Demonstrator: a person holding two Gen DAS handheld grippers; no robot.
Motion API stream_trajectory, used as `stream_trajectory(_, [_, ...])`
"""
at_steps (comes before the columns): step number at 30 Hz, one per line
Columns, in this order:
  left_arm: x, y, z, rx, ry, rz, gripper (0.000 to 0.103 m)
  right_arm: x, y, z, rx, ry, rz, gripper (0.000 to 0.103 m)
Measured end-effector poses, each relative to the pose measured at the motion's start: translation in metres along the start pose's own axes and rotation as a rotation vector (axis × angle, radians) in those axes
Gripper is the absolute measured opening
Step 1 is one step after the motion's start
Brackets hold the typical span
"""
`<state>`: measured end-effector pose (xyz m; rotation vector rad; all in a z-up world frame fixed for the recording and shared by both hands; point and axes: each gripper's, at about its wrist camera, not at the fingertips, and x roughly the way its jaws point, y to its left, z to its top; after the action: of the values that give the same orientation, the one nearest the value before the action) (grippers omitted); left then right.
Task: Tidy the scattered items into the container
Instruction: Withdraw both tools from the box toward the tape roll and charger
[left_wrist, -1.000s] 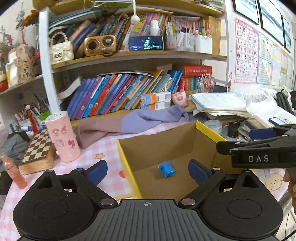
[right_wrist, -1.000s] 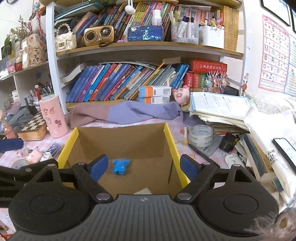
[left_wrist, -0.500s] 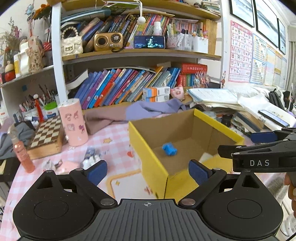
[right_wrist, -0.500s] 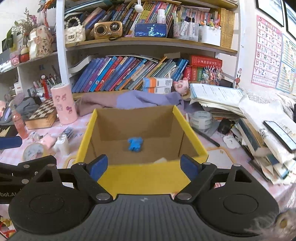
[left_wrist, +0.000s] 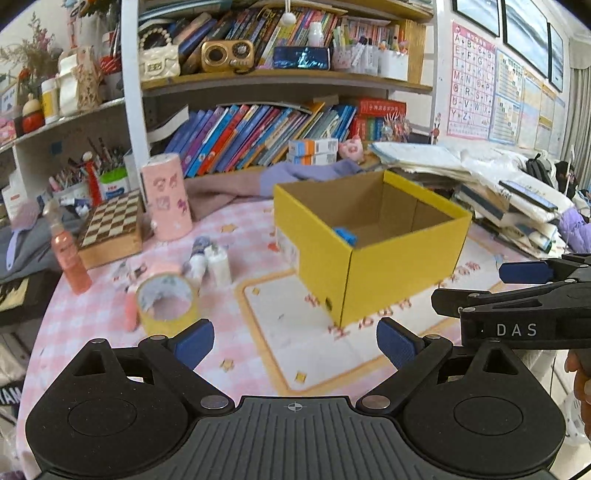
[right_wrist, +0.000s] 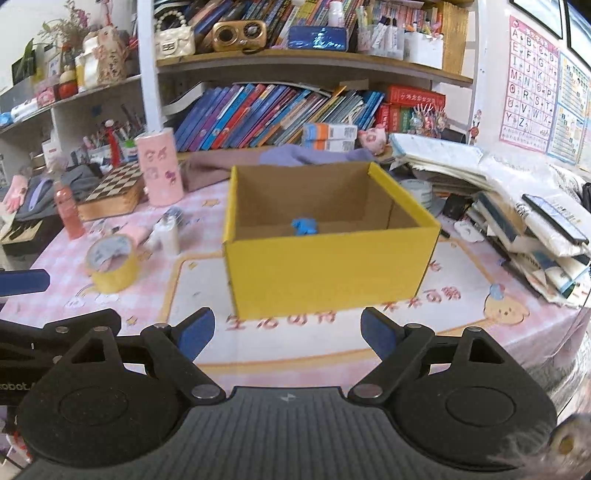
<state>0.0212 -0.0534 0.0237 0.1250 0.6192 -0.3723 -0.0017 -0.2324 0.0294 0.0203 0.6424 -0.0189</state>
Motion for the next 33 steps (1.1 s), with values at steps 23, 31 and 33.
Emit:
stream_trajectory(23, [-0.025,0.045,-0.042,-0.097,0.082,0.073,0.097,-0.003,0.059,-0.026,-0.070,0.090,0.092,0.087])
stream_trajectory(31, [-0.033,0.075,-0.053,-0.162,0.097,0.151,0.097,0.007,0.091,-0.019,-0.139,0.100,0.168,0.087])
stream_trajectory(33, [-0.034,0.081,-0.054,-0.176,0.100,0.164,0.097,0.011,0.098,-0.016,-0.153,0.102,0.182,0.087])
